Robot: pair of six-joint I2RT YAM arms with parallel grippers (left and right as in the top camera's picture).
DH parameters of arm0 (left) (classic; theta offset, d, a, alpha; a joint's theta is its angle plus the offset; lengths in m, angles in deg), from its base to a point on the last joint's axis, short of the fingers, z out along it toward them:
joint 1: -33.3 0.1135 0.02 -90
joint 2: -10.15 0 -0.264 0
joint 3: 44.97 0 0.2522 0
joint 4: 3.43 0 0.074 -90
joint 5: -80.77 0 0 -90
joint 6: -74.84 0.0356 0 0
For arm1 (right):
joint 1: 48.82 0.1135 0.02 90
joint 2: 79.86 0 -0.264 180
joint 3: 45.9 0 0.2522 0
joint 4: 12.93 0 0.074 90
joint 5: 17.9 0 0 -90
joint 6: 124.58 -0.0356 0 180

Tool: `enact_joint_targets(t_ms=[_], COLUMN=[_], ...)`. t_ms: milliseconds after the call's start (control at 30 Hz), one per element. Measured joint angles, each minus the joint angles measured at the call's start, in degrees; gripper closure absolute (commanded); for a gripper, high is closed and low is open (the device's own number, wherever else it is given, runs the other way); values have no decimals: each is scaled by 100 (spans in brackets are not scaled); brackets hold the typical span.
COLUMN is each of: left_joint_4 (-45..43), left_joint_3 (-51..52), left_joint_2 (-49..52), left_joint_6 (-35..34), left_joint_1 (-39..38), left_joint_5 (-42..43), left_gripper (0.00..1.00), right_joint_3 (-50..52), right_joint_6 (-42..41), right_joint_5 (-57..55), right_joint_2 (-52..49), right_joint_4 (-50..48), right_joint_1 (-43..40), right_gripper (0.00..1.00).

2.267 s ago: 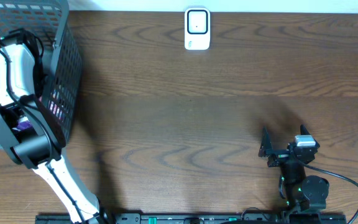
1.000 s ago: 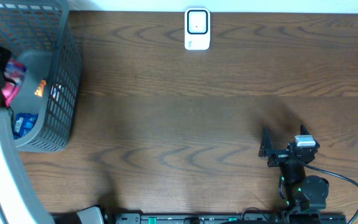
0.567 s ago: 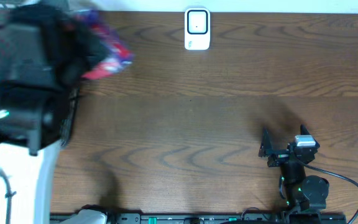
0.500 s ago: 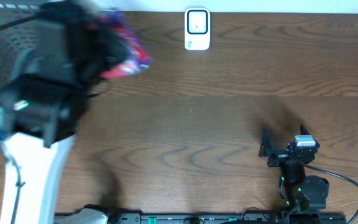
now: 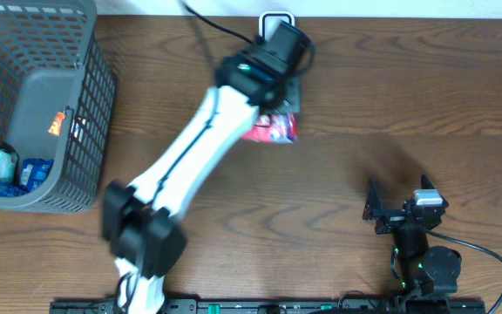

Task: Scan the item barcode
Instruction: 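Carry the purple pack to the scanner and set it down nearby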

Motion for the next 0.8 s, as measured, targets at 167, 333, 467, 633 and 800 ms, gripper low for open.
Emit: enact_joint_targets(t_ms=[167, 333, 467, 633, 800], left_joint_4=[-214, -302, -393, -136, 251], left_joint_3=[0, 0, 0, -55, -203], left_joint_2=[599, 717, 717, 575, -210], left_joint_6=[-98, -442, -411, -17, 195], left_joint_1=[-286, -468, -494, -356, 317], left_joint_5=[348, 505, 588, 570, 57], left_gripper=[86, 19, 2, 2, 2], right_joint_3=[0, 0, 0, 0, 0], right_joint_6=[0, 0, 0, 0, 0], right_joint_5=[0, 0, 0, 0, 0], right_joint_2=[0, 0, 0, 0, 0], right_joint_4=[2, 0, 0, 0, 0], right_joint_1=[0, 0, 0, 0, 0], right_gripper=[1, 1, 1, 1, 1])
